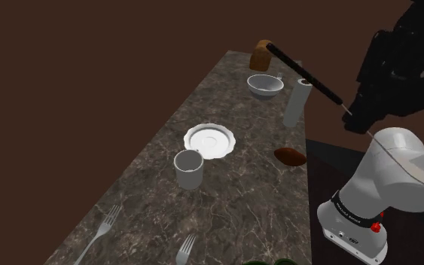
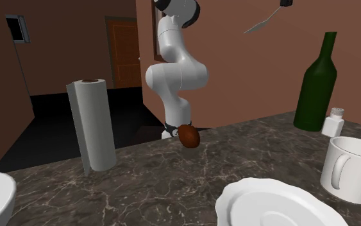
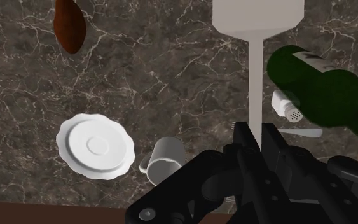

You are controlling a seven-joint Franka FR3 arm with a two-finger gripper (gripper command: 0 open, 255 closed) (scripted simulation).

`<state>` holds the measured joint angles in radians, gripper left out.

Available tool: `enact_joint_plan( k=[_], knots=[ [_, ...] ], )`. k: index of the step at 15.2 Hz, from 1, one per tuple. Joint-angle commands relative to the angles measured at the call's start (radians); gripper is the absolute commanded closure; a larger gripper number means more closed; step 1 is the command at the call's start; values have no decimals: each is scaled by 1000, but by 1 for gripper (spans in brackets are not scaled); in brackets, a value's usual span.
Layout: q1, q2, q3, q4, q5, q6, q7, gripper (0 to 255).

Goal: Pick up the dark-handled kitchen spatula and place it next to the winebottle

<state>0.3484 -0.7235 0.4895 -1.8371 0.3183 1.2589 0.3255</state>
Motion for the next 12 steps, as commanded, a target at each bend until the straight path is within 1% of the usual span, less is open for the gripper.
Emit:
enact_joint_plan(
  k=[1,12],
  knots=[
    [4,-14,8,-34,9,22,4,255],
    [29,-99,24,-241,40,145,-19,255]
  ],
)
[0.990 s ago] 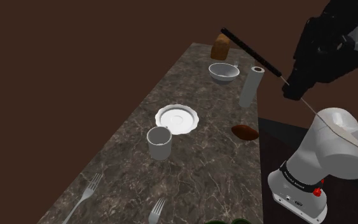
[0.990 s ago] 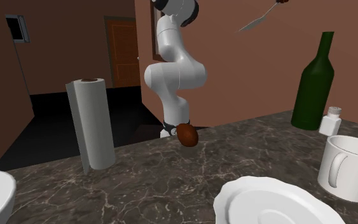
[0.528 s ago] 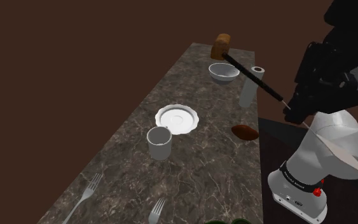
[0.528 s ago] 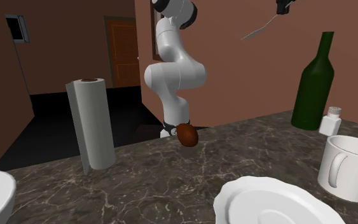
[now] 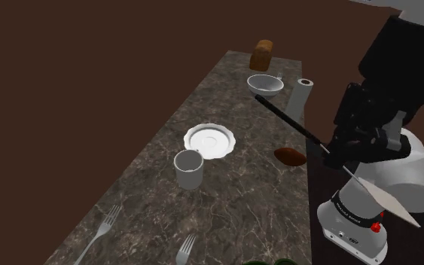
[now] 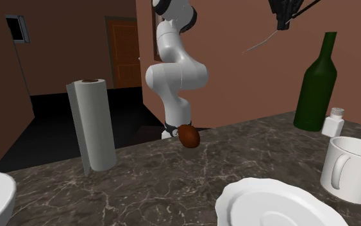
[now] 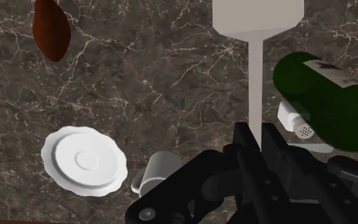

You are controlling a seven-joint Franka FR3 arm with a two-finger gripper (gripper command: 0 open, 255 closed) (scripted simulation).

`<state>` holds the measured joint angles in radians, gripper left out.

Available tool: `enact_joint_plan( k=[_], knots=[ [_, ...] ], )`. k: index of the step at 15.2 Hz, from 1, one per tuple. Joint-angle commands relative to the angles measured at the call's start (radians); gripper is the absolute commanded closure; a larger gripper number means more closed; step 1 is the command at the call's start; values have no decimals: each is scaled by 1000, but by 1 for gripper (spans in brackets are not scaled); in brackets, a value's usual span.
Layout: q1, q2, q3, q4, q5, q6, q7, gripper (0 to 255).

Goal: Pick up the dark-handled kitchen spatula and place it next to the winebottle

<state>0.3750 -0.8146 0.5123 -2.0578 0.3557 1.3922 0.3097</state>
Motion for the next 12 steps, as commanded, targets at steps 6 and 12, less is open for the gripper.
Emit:
enact_joint_plan(
  k=[6,12],
  knots=[
    [16,-45,16,-122,22,78,-13,255],
    [29,-75,35,-217,44,144,-21,255]
  ],
)
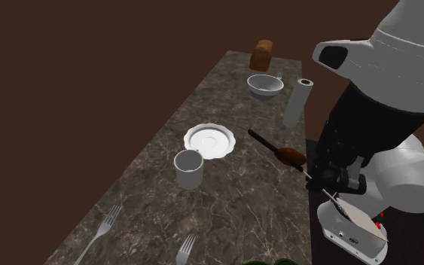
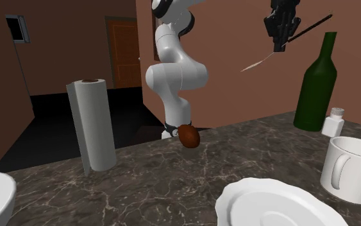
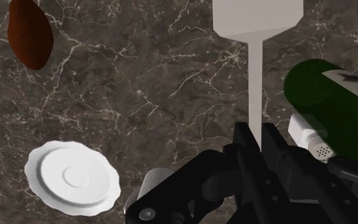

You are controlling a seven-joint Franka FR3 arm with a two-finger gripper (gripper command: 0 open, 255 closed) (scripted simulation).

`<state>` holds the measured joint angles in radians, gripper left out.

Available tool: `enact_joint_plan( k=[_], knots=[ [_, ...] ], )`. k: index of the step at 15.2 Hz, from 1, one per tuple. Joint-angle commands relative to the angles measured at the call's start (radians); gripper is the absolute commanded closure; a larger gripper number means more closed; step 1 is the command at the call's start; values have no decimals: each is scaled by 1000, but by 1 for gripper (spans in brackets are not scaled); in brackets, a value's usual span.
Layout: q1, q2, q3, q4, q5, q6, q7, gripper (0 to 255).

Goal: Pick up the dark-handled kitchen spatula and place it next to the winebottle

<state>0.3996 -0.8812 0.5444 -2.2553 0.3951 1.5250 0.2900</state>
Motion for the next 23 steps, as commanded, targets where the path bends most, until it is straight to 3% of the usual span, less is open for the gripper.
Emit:
enact_joint_plan(
  k=[1,23],
  knots=[
    [6,-13,6,-35,9,22,-2,255],
    [51,-56,119,-332,115,279,-24,255]
  ],
)
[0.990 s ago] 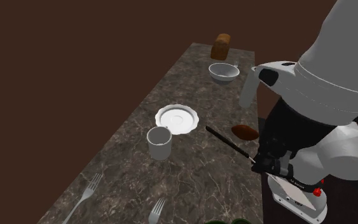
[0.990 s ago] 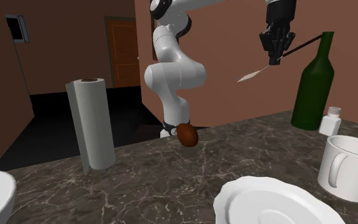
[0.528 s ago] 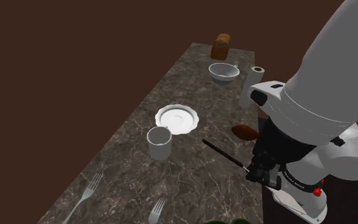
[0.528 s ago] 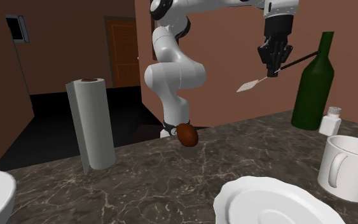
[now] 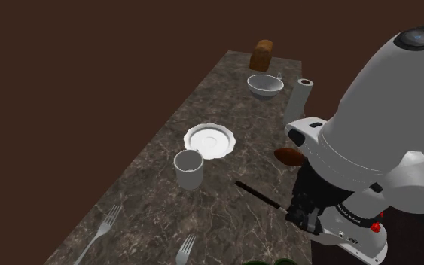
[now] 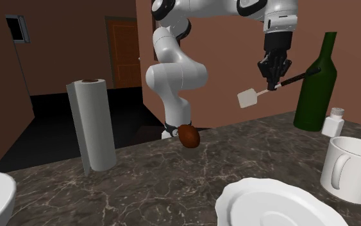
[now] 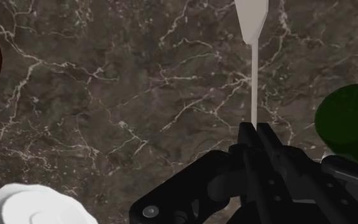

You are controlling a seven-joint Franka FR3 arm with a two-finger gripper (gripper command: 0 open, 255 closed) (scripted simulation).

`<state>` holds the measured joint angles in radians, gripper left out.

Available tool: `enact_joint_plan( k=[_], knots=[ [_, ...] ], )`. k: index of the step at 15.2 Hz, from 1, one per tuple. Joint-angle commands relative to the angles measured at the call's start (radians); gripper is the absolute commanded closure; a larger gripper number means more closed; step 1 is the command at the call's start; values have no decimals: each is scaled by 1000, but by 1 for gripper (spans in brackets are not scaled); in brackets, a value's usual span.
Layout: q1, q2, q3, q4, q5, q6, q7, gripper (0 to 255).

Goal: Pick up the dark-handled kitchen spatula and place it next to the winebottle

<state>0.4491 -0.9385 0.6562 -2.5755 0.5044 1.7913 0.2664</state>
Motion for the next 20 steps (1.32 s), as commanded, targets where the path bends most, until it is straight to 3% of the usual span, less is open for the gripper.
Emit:
enact_joint_plan(
  k=[1,20],
  knots=[
    [4,2,14,-23,12,26,-1,255],
    [21,91,174,-208,142,302,-18,255]
  ],
)
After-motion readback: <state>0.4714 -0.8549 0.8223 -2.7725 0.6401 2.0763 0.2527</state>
